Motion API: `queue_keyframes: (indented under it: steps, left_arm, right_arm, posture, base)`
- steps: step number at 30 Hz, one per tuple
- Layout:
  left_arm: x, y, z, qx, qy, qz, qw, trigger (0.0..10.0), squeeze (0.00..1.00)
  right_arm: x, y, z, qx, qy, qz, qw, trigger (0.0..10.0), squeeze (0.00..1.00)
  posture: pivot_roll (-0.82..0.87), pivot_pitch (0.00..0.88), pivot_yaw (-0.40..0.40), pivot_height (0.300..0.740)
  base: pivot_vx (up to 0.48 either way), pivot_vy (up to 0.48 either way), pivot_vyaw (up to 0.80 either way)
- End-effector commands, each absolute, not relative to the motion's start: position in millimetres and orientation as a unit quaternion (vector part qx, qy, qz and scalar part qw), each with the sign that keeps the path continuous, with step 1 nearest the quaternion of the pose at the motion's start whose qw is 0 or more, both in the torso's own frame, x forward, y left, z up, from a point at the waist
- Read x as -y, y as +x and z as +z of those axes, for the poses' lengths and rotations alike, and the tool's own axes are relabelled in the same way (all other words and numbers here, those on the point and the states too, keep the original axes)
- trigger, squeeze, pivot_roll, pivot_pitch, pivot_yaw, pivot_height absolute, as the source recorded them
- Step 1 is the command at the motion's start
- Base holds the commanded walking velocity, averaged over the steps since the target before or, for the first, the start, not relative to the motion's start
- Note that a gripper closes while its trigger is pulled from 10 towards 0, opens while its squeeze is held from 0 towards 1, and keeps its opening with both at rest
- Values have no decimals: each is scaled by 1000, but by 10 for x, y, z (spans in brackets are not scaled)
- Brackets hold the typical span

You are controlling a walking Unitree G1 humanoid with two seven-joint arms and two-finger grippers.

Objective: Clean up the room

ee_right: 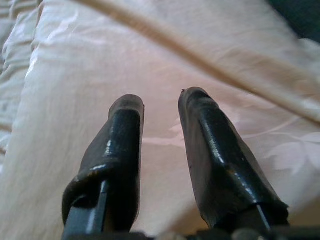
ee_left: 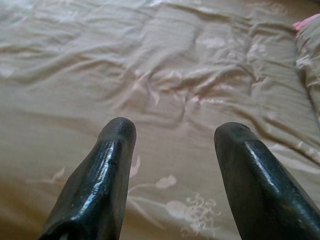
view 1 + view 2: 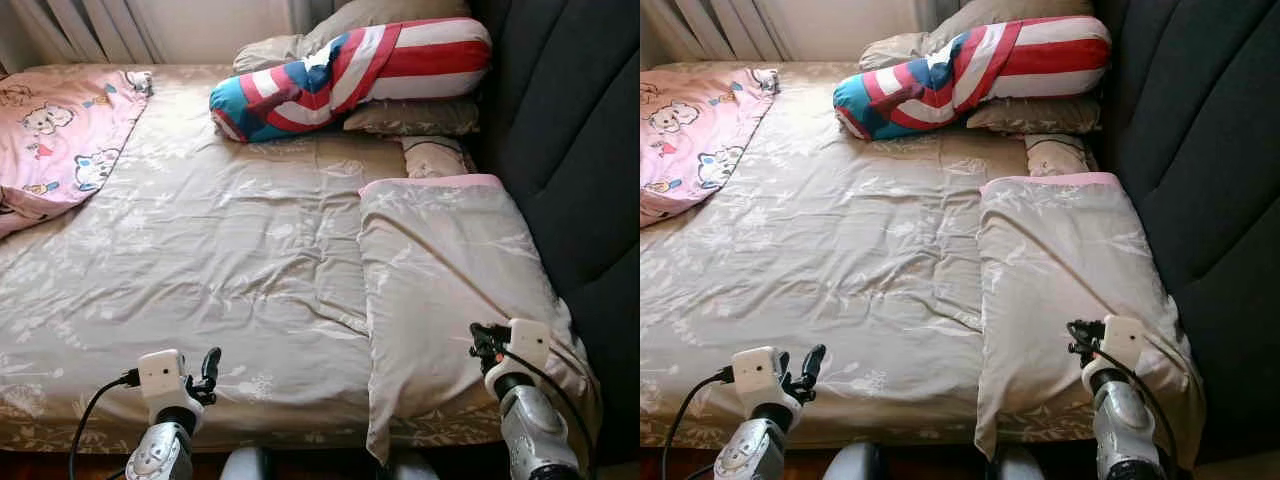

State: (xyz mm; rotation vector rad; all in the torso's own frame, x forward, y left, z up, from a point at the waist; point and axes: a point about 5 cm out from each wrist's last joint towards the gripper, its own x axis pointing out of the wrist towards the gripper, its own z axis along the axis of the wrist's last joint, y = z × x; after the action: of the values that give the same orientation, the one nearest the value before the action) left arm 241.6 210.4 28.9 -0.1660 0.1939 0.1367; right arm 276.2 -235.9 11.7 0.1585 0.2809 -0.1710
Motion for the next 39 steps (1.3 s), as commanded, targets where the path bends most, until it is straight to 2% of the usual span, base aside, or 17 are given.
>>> queue_keyframes:
  steps: [1,8,16,20,28,37,38,39]
  left_arm:
    - [-2126,2414,239,-108,-81,69,988,10000,0]
    - [-2145,2443,158,-123,-78,67,987,10000,0]
    - [-2147,2360,-101,-179,-70,61,980,10000,0]
    - [-2135,2262,-333,-252,-48,46,966,10000,0]
    - [-2179,2018,-617,-357,-7,41,933,10000,0]
    - [-2059,1980,-693,-383,-8,34,923,10000,0]
    - [-2025,1981,-702,-387,-8,32,921,10000,0]
    - [-2009,1983,-706,-389,-8,31,921,10000,0]
  right_arm:
    - [2321,2696,51,-145,92,-95,981,10000,0]
    - [2232,2543,-142,-185,113,-95,972,10000,0]
    - [2217,2314,-371,-244,119,-109,956,10000,0]
    - [2150,2132,-549,-301,113,-110,940,10000,0]
    - [2102,1945,-706,-366,99,-117,918,10000,0]
    - [2168,1689,-833,-418,73,-124,897,10000,0]
    - [2175,1666,-842,-420,75,-124,896,10000,412]
    - [2177,1656,-845,-420,74,-124,896,10000,1000]
  posture:
    - [-47,78,-10,698]
    - [-39,57,-9,740]
    - [-37,20,-2,740]
    - [-30,43,-5,740]
    - [-46,57,4,740]
    - [-44,78,3,740]
    - [-44,80,3,740]
    - [-45,81,2,740]
  base:
    - [0,0,0]
    - [0,0,0]
    - [0,0,0]
    - [0,0,0]
    - [0,0,0]
    - [0,0,0]
    - [0,0,0]
    - [0,0,0]
